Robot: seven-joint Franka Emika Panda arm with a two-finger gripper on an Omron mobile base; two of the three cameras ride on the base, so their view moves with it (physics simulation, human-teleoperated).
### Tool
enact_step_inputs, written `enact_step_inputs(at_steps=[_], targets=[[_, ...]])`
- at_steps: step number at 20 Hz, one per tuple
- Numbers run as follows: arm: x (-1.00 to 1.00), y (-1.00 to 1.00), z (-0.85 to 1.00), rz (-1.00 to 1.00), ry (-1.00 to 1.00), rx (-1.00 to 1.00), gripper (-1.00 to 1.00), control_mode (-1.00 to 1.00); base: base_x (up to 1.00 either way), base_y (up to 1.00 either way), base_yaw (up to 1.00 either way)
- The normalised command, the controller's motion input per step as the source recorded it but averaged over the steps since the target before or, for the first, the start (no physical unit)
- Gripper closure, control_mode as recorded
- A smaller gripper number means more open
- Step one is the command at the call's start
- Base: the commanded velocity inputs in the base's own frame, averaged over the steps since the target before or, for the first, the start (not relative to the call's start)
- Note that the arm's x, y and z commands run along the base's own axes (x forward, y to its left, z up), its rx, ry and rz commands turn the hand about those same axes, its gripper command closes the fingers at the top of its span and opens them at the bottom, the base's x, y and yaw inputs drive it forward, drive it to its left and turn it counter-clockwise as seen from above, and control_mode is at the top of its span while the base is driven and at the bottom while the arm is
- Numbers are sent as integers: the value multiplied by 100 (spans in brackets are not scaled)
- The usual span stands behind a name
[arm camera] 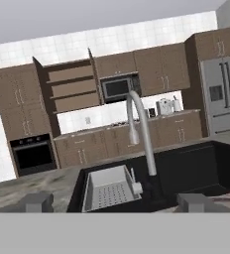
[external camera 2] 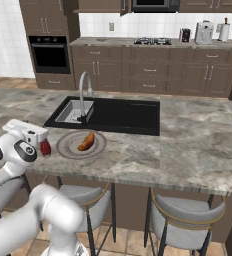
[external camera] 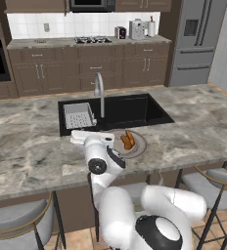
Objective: Move the hot dog bun to the plate on the dining table and place the condiment next to that plate. Then navigate to the fridge and take the sausage and place it on the plate as well.
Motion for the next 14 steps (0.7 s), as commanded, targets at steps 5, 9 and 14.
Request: enact_step_inputs(at_steps=[5,9,14], targets=[[-81,0,100,13,8,7,-100,-100,0,0,0],[-75,-1,100,6,29,18,-100,-100,0,0,0],[-61,-3,100,0,48,19,-100,-100,0,0,0]])
